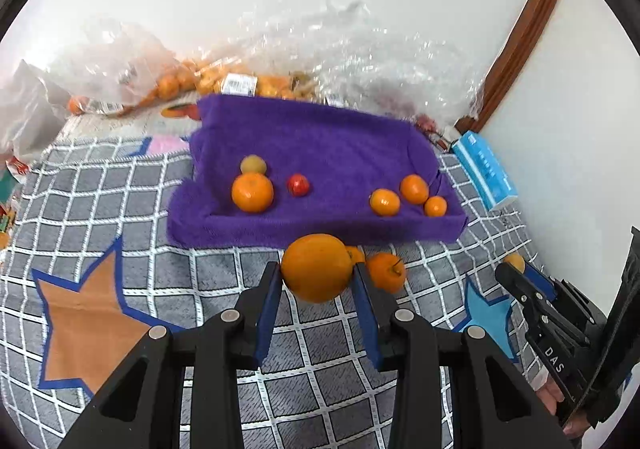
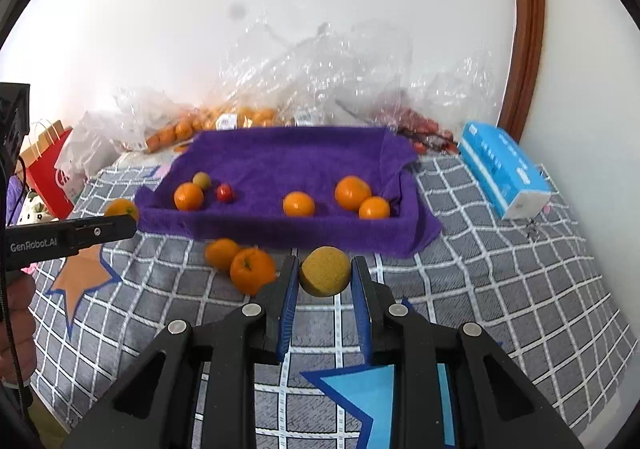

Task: Organize fruits
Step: 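Carry the orange over the towel with the left tool while the right tool carries the yellow fruit there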

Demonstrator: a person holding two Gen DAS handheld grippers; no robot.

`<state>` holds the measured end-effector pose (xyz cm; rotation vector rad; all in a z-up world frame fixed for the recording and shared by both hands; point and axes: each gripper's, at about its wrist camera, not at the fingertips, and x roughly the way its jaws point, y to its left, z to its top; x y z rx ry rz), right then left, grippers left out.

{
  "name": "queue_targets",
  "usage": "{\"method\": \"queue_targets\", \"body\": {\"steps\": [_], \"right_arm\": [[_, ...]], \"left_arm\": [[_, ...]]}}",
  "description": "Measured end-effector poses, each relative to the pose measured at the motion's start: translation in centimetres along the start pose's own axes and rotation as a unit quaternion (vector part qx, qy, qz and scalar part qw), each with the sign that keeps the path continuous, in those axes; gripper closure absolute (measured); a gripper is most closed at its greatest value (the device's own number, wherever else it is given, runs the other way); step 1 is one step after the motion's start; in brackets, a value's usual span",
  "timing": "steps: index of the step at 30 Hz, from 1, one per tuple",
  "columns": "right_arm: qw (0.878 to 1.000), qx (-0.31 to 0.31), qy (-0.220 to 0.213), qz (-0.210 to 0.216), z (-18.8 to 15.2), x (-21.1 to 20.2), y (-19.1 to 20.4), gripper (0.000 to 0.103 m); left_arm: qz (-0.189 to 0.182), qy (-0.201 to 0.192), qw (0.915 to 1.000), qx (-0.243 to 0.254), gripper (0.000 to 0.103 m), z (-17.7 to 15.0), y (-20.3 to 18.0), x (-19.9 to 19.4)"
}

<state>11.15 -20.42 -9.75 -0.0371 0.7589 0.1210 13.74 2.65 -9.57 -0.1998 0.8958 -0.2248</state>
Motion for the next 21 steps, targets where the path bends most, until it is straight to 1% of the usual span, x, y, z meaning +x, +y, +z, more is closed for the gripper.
{"method": "queue_targets", "body": {"steps": [7, 8, 13, 21], "right_arm": [[1.000, -0.001, -0.025, -0.009, 2.0, -1.9, 0.8, 0.077], [1.000, -0.001, -0.027, -0.008, 2.2, -2.2, 1.0, 0.077], [0.999, 0.007, -0.035, 0.005, 3.3, -3.3, 1.5, 0.077], [0.999, -0.011, -0.045, 0.005, 4.1, -4.8, 2.9, 0.077]], "left_arm": [[0.003, -0.016, 0.9999, -0.005, 0.069, 0.6, 0.1, -2.6], [0.000, -0.020, 0.9998, -0.006, 0.069, 0.7, 0.1, -3.1], [0.010, -0.036, 0.9993, -0.005, 0.069, 0.9, 0.0, -4.9], [0.011, -0.055, 0.9984, -0.009, 0.069, 0.7, -0.3, -7.1]]}}
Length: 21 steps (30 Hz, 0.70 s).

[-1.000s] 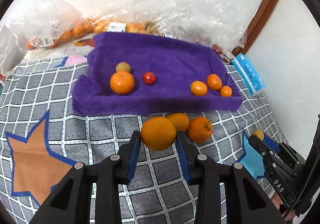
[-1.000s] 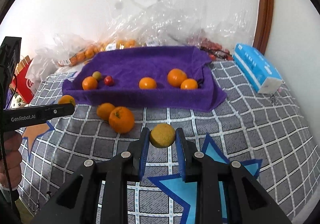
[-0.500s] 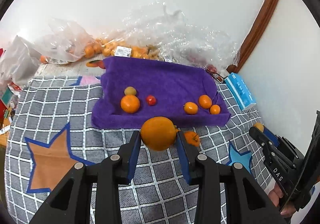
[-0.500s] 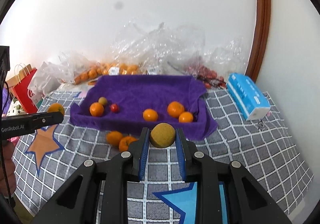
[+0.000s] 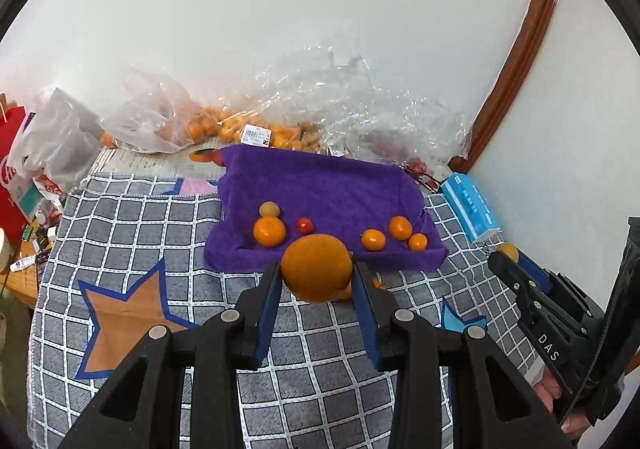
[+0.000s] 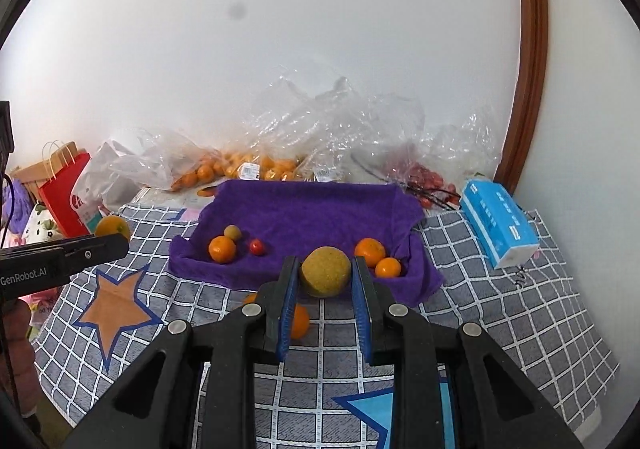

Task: Organize fruits
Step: 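Carry the orange over the towel with the left tool while the right tool carries the yellow fruit there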

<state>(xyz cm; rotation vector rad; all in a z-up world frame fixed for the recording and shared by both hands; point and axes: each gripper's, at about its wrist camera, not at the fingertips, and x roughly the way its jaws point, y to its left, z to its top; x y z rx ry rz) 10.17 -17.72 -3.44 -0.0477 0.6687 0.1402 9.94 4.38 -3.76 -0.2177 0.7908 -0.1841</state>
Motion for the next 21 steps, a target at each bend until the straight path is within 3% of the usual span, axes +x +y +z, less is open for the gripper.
{"method": "queue_targets", "body": {"steps": [10, 21], "right_arm": [[1.000, 0.002, -0.009, 0.007, 0.7, -0.9, 0.1, 0.077], [1.000, 0.006, -0.004, 0.003, 1.6, 1.0, -0.4, 0.077]], "left_arm": [[-0.005, -0.008, 0.9999, 0.008, 0.069, 0.4, -0.9, -0.6], [-0.006, -0.002, 0.9999, 0.014, 0.069, 1.5, -0.8, 1.3]]}}
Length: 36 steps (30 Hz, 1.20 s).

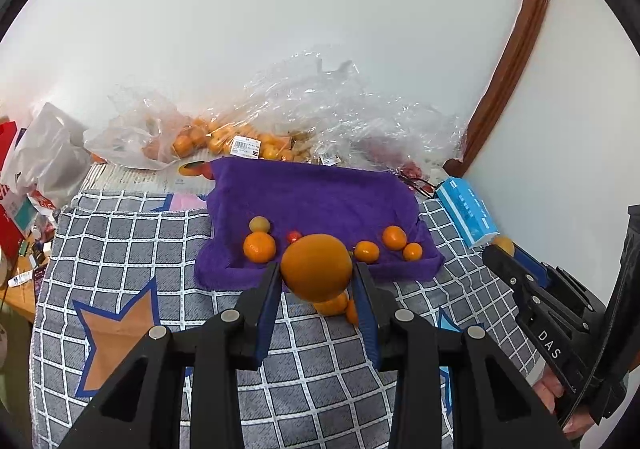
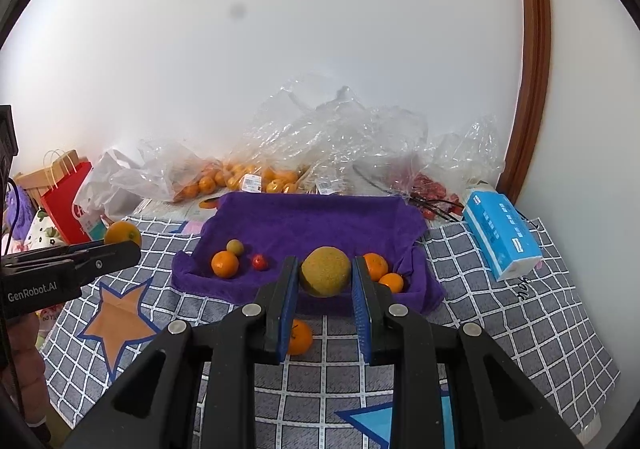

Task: Organize fruits
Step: 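Carry the orange over the towel with the left tool while the right tool carries the yellow fruit there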

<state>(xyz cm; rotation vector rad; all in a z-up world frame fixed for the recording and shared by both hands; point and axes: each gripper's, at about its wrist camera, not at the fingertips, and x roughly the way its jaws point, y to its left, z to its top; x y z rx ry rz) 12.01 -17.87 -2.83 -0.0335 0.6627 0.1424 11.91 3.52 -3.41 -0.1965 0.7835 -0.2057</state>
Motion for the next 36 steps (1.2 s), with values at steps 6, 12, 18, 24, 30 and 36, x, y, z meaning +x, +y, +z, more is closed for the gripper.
{"method": "queue_targets", "body": {"steps": [6, 12, 18, 24, 30, 36], "right_arm": [[1.000, 0.003, 0.006, 0.001, 0.6, 2.0, -0.4, 0.077], [1.000, 0.001, 0.009, 0.001, 1.4, 4.1, -0.8, 0.077], [1.000, -0.002, 0.013, -0.002, 2.1, 6.1, -1.4, 0.077], [1.000, 0.004, 0.016, -0.004, 2.7, 8.3, -2.5, 0.077], [1.000, 0.009, 0.027, 0.000, 2.8, 11.4, -3.4, 0.077], [0.999, -0.004, 0.039, 0.003, 3.0, 14.7, -3.6, 0.077]], "left_arm": [[0.001, 0.005, 1.0000, 0.000, 0.069, 1.1, 0.5, 1.7], [0.001, 0.013, 0.9999, -0.003, 0.069, 2.2, 1.0, 3.8], [-0.002, 0.010, 0.9999, -0.007, 0.069, 3.3, 1.9, 5.6], [0.004, 0.012, 0.9997, -0.020, 0.069, 4.8, 3.1, 7.8], [0.003, 0.022, 0.9997, -0.009, 0.069, 5.5, 2.7, 10.1], [0.006, 0.034, 0.9994, -0.008, 0.069, 6.1, 2.6, 13.0]]}}
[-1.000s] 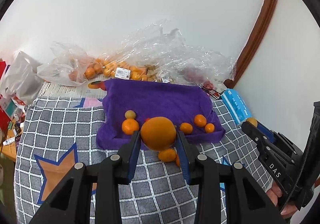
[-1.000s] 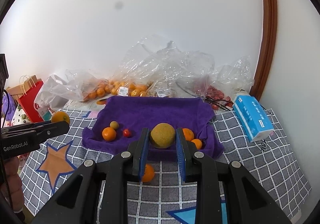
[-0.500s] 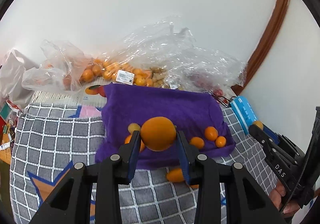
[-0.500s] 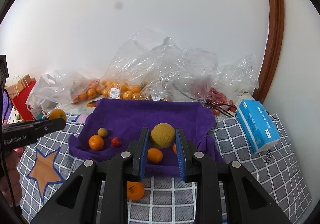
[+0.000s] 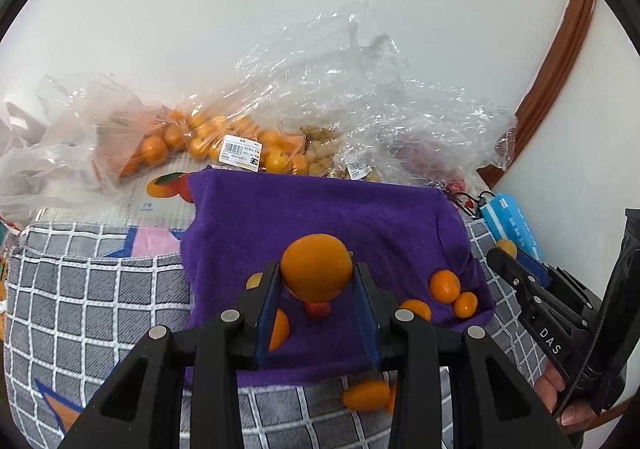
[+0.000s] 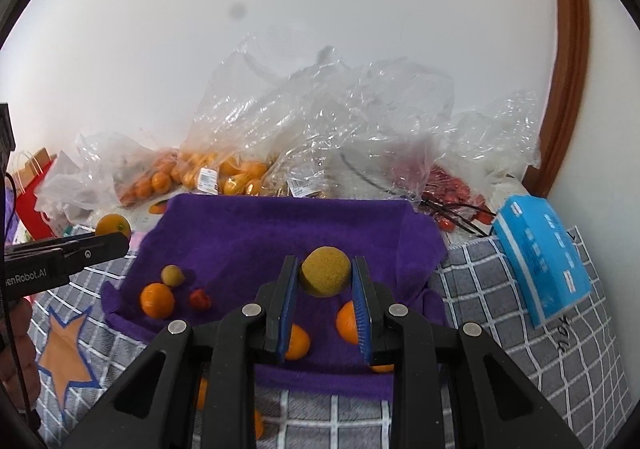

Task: Organize fruits
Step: 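Carry the orange over the towel with the left tool while the right tool carries the yellow fruit there, then lower and release the orange from the left tool while the right tool releases the yellow fruit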

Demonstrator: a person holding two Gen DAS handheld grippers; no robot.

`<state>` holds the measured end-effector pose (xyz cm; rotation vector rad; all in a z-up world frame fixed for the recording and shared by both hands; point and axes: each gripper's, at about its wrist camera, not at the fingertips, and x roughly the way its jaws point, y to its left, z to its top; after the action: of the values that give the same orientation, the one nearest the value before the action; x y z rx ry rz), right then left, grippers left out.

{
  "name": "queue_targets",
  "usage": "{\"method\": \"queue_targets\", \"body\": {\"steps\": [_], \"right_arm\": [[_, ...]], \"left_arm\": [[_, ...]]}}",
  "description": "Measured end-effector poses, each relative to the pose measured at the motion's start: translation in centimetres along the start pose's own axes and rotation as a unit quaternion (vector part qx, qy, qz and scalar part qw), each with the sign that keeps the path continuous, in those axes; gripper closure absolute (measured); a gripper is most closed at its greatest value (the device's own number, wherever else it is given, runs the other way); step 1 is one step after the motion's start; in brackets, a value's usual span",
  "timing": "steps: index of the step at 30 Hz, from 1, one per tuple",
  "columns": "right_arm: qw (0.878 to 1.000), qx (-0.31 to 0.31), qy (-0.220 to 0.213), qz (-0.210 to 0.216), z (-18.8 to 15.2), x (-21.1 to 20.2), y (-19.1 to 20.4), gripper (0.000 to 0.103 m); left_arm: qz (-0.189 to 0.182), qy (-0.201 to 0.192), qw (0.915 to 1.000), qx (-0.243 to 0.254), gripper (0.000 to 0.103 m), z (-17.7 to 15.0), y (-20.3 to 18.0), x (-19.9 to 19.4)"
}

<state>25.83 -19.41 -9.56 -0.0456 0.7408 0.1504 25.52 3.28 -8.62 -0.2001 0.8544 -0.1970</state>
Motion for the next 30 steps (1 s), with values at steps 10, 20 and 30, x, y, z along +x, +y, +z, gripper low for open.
{"method": "queue_targets", "body": {"steps": [10, 20, 30], "right_arm": [[0.999, 0.008, 0.039, 0.003, -0.6, 5.8, -1.8, 0.077], [0.998, 0.003, 0.060, 0.006, -1.6, 9.2, -2.0, 0.077], [0.997, -0.002, 0.075, 0.006, -2.2, 10.1, -1.9, 0.077]], "left_arm": [[0.010, 0.026, 0.9996, -0.009, 0.069, 0.9, 0.4, 4.9], [0.011, 0.046, 0.9989, 0.004, 0.069, 1.0, -0.2, 8.2], [0.014, 0.064, 0.9978, 0.003, 0.069, 0.4, -0.1, 9.8]]}}
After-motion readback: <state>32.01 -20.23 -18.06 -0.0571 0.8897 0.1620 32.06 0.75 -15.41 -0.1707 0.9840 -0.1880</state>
